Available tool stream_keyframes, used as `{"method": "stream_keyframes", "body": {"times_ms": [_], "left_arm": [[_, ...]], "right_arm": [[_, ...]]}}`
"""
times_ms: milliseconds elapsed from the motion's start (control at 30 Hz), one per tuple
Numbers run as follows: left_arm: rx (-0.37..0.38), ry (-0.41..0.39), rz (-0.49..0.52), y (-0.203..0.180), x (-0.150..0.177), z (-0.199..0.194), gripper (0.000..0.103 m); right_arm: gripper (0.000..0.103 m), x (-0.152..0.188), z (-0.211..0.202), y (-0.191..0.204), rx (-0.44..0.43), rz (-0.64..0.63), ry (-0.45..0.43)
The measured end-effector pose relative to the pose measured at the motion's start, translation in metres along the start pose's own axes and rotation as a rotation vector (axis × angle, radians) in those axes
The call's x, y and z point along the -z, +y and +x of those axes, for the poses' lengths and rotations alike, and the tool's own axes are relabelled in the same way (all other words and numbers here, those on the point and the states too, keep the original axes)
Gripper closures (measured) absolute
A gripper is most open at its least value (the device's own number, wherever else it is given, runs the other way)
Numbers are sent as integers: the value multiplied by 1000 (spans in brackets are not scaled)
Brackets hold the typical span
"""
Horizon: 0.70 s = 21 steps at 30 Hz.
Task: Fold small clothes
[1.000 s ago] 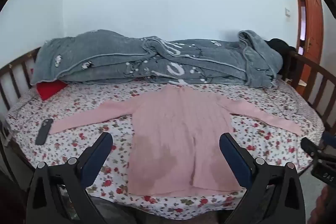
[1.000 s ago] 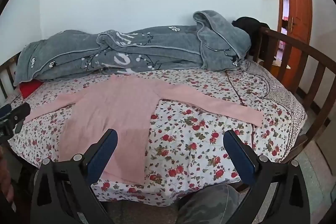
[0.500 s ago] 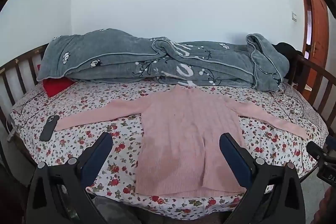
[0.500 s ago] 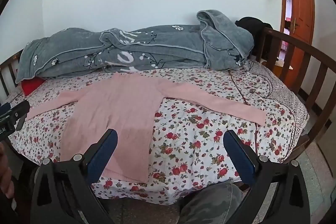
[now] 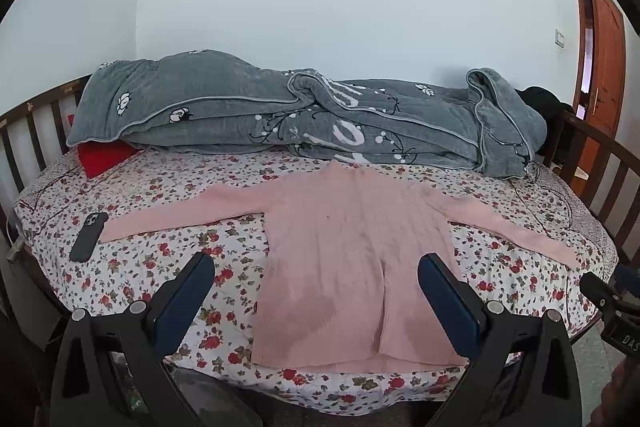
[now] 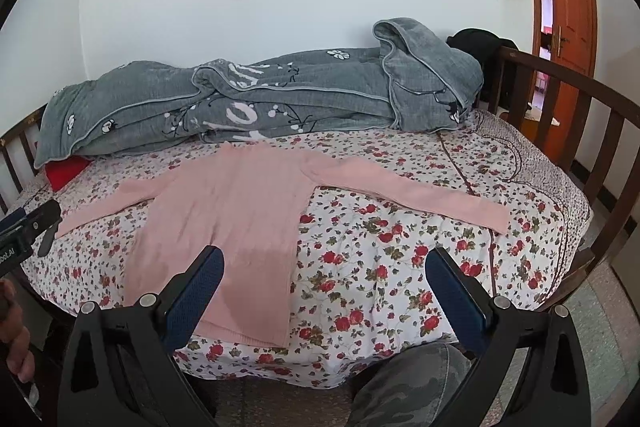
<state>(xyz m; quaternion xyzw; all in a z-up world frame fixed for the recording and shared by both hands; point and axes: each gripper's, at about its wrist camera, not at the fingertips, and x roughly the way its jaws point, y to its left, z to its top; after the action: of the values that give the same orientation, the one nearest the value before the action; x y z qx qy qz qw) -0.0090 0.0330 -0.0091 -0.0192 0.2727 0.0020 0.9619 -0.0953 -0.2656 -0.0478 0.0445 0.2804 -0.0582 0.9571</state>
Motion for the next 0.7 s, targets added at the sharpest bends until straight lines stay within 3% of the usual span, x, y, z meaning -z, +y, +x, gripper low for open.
{"method": "stream_keyframes", "body": {"times_ms": [700], "left_arm": [[15, 17, 5, -6, 11, 5, 0]], "right_arm": [[4, 1, -5, 0, -15, 29, -9]]}}
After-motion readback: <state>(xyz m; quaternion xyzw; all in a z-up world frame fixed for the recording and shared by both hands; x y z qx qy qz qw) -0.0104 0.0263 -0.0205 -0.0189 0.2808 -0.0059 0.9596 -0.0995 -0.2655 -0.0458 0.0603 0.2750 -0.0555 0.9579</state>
